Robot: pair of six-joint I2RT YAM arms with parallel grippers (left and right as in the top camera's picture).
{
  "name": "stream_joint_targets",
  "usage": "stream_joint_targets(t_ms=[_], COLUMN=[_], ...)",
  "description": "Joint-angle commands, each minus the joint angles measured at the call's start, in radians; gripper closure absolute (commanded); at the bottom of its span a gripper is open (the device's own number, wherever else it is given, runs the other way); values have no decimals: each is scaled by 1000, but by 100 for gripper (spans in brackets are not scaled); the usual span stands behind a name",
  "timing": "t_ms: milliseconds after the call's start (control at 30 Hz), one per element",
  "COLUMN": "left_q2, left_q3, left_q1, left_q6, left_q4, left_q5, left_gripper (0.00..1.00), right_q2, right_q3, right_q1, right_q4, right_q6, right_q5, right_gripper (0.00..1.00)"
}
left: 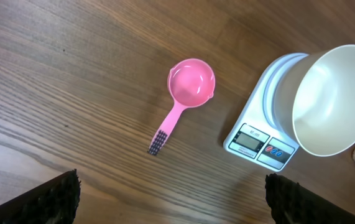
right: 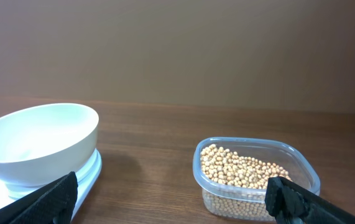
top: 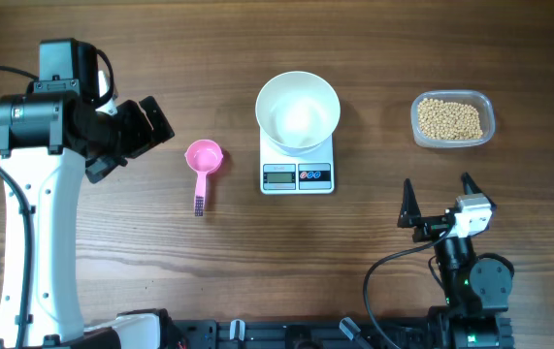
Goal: Scoop item into bowl and weigh 150g on scale
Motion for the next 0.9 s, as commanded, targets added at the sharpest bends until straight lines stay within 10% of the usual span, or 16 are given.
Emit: stream_joint_targets(t_ms=[0, 867], left_q2=[4, 5], left_q3=[-7, -238], left_q1=[8, -47], left_q6=[-13, -14], left_q4=[-10, 130], left_q5=[-6, -4], left_gripper=[0, 0], right_q2=[-2, -2], right_q3=[-1, -1], right_q1=[0, 0], right_q4=[2, 2], right_q6=[-12, -12], right_q5=[13, 13], right_gripper=[0, 0])
